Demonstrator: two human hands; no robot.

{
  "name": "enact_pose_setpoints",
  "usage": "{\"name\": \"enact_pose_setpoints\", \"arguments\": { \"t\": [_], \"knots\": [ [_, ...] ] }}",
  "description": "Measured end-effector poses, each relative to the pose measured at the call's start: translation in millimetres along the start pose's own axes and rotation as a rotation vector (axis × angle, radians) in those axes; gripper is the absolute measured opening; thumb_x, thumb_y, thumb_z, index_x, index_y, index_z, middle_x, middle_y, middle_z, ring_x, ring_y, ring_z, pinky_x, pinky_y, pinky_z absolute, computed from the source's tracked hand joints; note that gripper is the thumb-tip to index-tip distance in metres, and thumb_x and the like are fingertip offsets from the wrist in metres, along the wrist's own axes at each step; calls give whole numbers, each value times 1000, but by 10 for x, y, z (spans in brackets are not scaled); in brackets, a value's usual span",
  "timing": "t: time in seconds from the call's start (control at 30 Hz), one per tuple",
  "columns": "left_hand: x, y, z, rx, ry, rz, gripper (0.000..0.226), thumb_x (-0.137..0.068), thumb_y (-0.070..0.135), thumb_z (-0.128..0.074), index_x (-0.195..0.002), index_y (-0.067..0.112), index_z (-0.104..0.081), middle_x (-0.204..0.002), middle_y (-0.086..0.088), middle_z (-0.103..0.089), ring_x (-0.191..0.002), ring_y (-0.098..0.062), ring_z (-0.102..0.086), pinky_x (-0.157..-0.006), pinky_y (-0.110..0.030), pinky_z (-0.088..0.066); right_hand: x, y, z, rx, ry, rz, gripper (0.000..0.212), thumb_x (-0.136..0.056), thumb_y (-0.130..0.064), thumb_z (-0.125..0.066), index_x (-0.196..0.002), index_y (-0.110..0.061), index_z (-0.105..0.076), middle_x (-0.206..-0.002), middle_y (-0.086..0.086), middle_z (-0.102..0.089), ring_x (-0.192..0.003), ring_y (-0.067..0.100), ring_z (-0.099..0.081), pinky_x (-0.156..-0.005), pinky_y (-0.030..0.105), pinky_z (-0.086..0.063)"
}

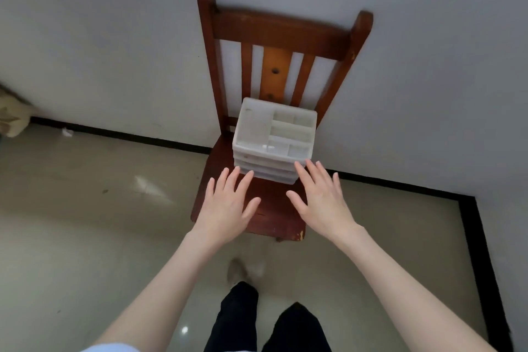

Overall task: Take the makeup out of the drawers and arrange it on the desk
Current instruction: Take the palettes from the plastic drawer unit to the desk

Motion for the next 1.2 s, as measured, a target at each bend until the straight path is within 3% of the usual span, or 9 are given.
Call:
{"name": "enact_pose_setpoints", "arguments": {
  "t": [0.13, 0.23, 0.37, 0.5, 0.63, 0.73, 0.93, 1.2],
  "knots": [
    [-468, -179, -325, 77, -41, 50, 60, -95, 45, -33, -147, 24, -12, -155, -4, -10, -143, -21, -1, -116, -42, -7, -585, 159, -245, -10, -69, -7, 62, -97, -43, -37, -150, -22, -10, -158, 5, -6, -145, 20, 1, -116, 45, 1],
    [-739, -312, -727, 303, -107, 166, 59, -95, 44, -36, -146, 22, -16, -155, -5, -14, -143, -20, -6, -116, -41, -11, -1059, 350, -491, 62, -97, 5, 62, -98, -41, -37, -149, -20, -11, -158, 7, -6, -145, 22, 2, -116, 48, -1],
    [-1085, -417, -1251, 909, -127, 494, 57, -94, 46, -38, -144, 21, -26, -149, 0, -29, -136, -13, -27, -106, -25, -22, -1621, 596, -782, 195, -40, 49, 62, -98, -40, -36, -150, -20, -9, -158, 9, -1, -145, 25, 5, -114, 52, 1],
    [-1457, -387, -1685, 1637, -185, 794, 66, -90, 52, -42, -144, 18, -24, -147, -6, -33, -130, -18, -36, -103, -42, -36, -1923, 802, -1048, 292, -36, 101, 64, -97, -46, -32, -150, -19, -6, -158, 10, -2, -145, 26, 2, -114, 50, 5],
    [-1809, -307, -1837, 2102, -82, 849, 51, -91, 50, -41, -126, 13, -42, -129, -8, -47, -128, -22, -41, -92, -44, -43, -1981, 934, -1177, 328, 21, 145, 61, -98, -42, -31, -150, -17, -10, -157, 10, -10, -145, 26, -5, -113, 46, 9],
    [-1898, -267, -1881, 2221, 25, 904, 47, -92, 50, -40, -116, 11, -48, -121, -10, -52, -122, -23, -48, -96, -46, -42, -1991, 949, -1217, 334, 36, 163, 60, -99, -40, -31, -150, -17, -10, -157, 9, -10, -145, 25, -5, -113, 44, 11],
    [-1945, -142, -1850, 2366, 43, 878, 64, -88, 58, -41, -128, 8, -42, -128, -9, -51, -121, -22, -49, -105, -47, -36, -1996, 966, -1226, 333, 60, 169, 60, -99, -39, -30, -150, -18, -7, -158, 8, -7, -145, 25, -2, -112, 44, 13],
    [-1695, -150, -1995, 2266, 49, 954, 53, -90, 55, -40, -116, 9, -46, -118, -10, -54, -120, -23, -49, -96, -41, -43, -1983, 991, -1218, 341, 28, 186, 60, -99, -39, -26, -150, -19, -2, -158, 7, -1, -145, 23, 3, -112, 44, 14]
  ]
}}
Point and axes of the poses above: each hand's wrist, its own x-axis away from the middle knuckle, its own z-axis out of the back of the hand, y = z × x, the point moved 4 cm from there along -x, towards the middle knuckle
